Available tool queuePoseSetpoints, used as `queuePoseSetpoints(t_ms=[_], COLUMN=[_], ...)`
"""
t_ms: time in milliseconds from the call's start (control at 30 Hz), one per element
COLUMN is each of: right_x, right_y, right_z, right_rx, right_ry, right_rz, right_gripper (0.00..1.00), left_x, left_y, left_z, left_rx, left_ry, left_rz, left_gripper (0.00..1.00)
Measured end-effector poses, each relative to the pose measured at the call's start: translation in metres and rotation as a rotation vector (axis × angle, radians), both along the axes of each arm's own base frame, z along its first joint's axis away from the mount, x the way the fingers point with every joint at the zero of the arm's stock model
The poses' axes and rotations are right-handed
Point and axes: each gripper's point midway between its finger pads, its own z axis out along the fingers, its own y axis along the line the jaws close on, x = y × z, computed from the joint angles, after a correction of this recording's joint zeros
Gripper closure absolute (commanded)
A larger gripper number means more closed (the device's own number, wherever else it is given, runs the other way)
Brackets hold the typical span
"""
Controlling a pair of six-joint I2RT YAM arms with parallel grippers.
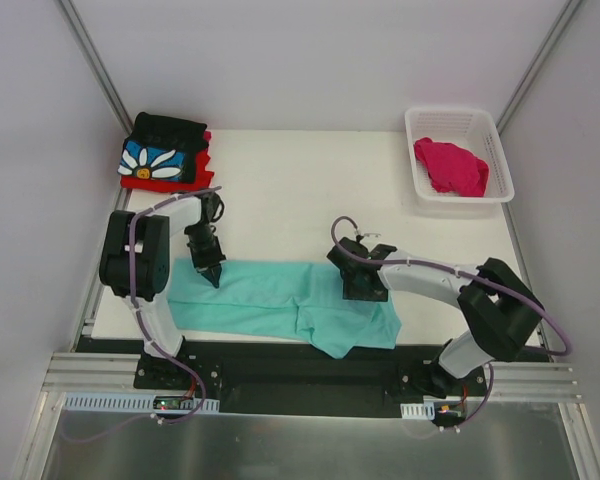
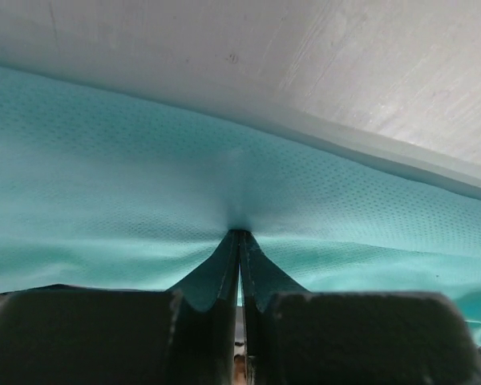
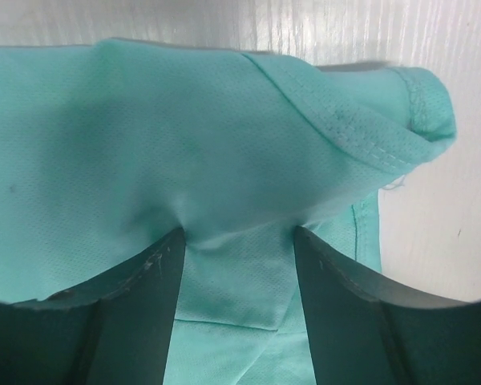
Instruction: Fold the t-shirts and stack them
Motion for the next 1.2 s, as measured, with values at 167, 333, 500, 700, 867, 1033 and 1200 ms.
queuePoseSetpoints(t_ms=[167, 333, 500, 700, 867, 1033, 1200], right_x=[0.019, 0.048, 0.084, 0.132, 0.163, 0.161, 0.139], right_y=[-0.002, -0.009, -0.021, -0.03, -0.028, -0.02, -0.005], right_z=[0.0, 0.0, 0.002, 0.01, 0.021, 0.035, 0.073], right_rx=[0.003, 0.023, 0.057, 0.107, 0.138, 0.164, 0.2], right_ry=[0.008, 0.027, 0.047, 0.05, 0.032, 0.027, -0.03], right_rz=[-0.035, -0.09, -0.139, -0.155, -0.117, -0.058, 0.021], right_gripper=[0.41, 0.41, 0.42, 0.44, 0.47, 0.46, 0.46], left_x=[0.005, 0.027, 0.064, 0.116, 0.157, 0.165, 0.158], left_y=[-0.001, -0.005, -0.008, -0.004, -0.005, -0.003, -0.001], left_z=[0.0, 0.001, 0.003, 0.005, 0.008, 0.017, 0.059], left_rx=[0.001, -0.025, -0.051, -0.074, -0.097, -0.084, -0.084], left_ry=[0.072, 0.089, 0.017, -0.069, -0.15, -0.207, -0.307], left_rz=[0.008, 0.027, 0.04, 0.073, 0.083, 0.078, 0.074], left_gripper=[0.99, 0.99, 0.99, 1.0, 1.0, 1.0, 1.0])
